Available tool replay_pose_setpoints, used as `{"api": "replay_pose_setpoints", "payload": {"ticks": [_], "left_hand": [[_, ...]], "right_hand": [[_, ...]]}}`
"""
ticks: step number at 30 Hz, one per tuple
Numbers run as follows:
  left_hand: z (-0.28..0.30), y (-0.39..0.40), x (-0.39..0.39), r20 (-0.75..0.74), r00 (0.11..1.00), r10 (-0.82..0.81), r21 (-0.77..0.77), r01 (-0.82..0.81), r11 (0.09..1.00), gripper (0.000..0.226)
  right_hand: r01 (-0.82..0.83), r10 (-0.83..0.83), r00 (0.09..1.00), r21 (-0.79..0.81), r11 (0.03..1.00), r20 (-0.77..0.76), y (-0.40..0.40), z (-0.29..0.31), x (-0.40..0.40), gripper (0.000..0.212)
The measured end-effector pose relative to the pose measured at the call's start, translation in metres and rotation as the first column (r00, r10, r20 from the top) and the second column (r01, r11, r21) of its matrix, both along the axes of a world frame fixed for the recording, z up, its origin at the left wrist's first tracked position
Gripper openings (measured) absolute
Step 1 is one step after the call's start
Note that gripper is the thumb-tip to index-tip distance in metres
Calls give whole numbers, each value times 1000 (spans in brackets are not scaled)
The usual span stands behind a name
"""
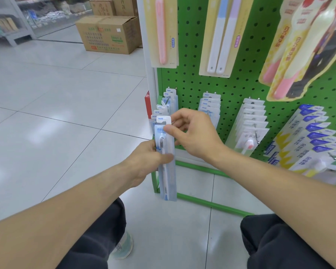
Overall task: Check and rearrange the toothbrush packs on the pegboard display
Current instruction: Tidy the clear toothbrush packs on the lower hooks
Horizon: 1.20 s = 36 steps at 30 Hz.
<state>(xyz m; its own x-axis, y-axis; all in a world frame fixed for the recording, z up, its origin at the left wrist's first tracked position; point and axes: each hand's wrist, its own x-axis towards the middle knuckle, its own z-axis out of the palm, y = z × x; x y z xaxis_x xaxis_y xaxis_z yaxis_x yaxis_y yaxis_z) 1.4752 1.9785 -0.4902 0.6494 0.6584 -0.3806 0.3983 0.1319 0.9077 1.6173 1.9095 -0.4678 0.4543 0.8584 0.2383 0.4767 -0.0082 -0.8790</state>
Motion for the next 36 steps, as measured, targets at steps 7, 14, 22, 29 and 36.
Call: {"api": "replay_pose_setpoints", "payload": {"ticks": [7,14,22,29,36], "left_hand": [[2,14,1,49,984,171,494,-172,852,37],[0,32,8,-45,985,168,602,-108,791,29],[-9,43,8,-71,985,159,639,-78,765,31],[-14,47,12,-56,989,137,619,-74,782,32],[-11,54,26,-37,986,165,571,-115,813,31]], "right_hand": [[47,-46,999,-53,997,28,25,-13,-9,25],[66,-64,995,-27,997,81,36,-18,-8,22],[208,-231,948,123,970,219,55,-3,9,16],[320,-214,881,-198,926,423,92,7,50,44],[266,-123,889,-281,922,440,110,-4,57,18]]}}
